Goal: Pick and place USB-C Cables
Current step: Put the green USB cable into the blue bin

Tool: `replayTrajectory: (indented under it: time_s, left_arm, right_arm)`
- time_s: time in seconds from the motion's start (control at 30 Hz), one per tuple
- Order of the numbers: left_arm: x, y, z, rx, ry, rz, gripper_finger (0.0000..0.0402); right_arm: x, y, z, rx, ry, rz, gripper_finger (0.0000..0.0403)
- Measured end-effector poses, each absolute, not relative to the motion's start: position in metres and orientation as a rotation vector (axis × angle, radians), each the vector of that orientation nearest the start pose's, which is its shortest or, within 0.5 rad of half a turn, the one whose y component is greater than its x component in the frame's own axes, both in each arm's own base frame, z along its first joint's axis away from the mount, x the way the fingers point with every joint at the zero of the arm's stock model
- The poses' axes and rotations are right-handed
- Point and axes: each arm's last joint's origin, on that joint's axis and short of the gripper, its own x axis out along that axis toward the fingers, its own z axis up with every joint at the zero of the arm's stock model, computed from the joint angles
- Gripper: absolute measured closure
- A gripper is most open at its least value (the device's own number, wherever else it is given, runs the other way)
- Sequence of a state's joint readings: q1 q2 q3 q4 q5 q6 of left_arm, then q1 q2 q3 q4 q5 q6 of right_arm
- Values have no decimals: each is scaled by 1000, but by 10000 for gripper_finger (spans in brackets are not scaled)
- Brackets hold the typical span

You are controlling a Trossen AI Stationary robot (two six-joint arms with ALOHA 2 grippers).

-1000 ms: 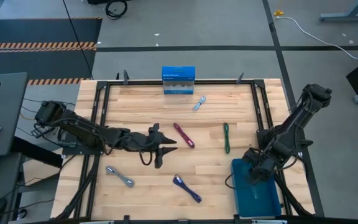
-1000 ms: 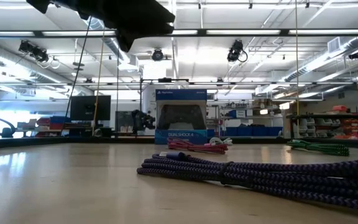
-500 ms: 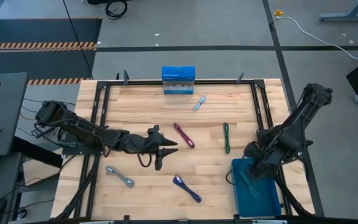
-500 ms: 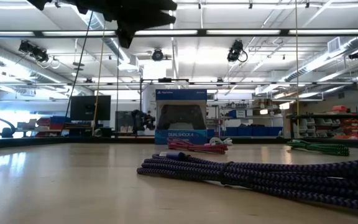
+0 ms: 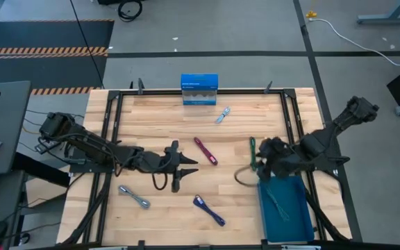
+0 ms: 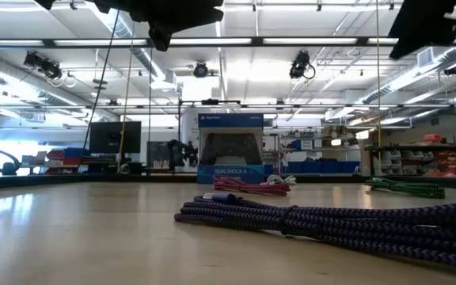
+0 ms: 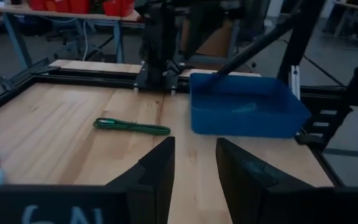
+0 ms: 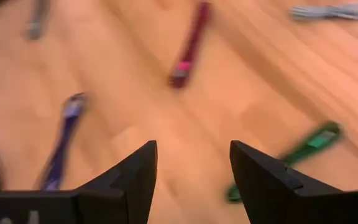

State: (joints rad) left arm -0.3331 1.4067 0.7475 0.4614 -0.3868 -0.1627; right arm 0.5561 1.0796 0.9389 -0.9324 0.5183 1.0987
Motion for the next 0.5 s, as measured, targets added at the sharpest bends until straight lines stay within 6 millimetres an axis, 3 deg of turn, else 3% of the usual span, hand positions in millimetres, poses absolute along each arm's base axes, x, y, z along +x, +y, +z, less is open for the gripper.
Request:
replayTrajectory:
  time_s: [0.27,0.5]
  left_arm:
    - [291,-78,249,-149,109,103,276]
    - [291,-79,254,-143,60,96,276]
  right_arm:
    - [179,50,261,542,946,-554,195]
    - [187,27,260,621,966,-575,195]
